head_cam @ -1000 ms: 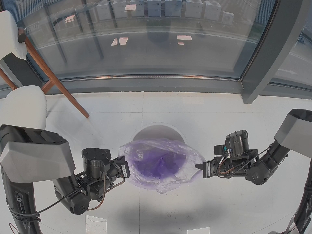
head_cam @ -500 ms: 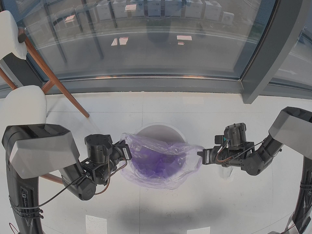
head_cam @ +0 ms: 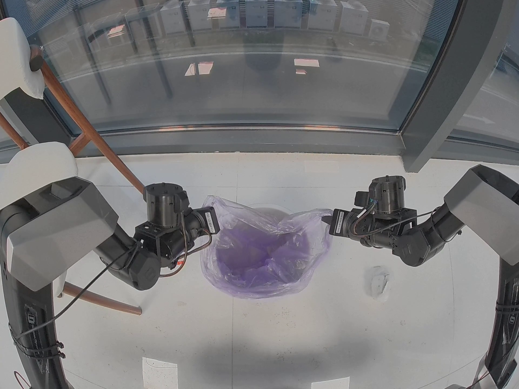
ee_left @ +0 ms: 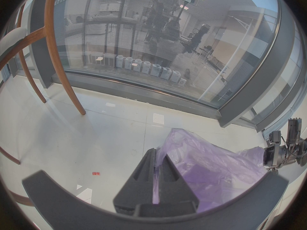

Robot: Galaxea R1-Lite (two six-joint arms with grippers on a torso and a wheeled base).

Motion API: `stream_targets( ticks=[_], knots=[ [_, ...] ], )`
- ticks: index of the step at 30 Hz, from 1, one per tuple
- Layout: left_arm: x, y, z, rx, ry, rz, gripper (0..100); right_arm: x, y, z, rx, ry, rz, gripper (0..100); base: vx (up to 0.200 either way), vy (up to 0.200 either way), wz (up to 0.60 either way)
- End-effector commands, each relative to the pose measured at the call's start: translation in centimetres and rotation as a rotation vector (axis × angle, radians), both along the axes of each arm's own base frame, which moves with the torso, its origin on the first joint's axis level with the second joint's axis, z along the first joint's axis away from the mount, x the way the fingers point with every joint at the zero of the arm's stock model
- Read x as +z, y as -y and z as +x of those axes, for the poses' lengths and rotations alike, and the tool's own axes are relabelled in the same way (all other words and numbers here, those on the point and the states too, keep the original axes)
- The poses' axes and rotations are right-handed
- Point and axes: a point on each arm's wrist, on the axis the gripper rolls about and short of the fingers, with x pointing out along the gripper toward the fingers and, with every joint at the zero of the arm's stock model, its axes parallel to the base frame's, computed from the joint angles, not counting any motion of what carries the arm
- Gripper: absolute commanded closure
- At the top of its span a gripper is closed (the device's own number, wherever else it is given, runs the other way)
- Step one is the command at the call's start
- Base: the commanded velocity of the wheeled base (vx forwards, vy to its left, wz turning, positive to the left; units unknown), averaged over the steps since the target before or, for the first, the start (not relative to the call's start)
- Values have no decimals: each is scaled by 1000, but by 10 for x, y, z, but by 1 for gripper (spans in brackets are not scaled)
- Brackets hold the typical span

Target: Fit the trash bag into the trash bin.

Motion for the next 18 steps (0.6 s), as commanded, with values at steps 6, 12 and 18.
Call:
stream_targets(
  ticks=[6, 12, 18],
  knots=[
    [32, -2, 24, 44, -62, -63, 100, 34, -5, 28, -59, -25, 94, 100, 0, 0, 0],
    [36, -4, 30, 61, -121, -75, 100, 51, -3, 40, -74, -57, 80, 100, 0, 0, 0],
    [39, -6, 37, 65, -158, -66, 100, 47, 5, 60, -118, -57, 78, 100, 0, 0, 0]
  ],
)
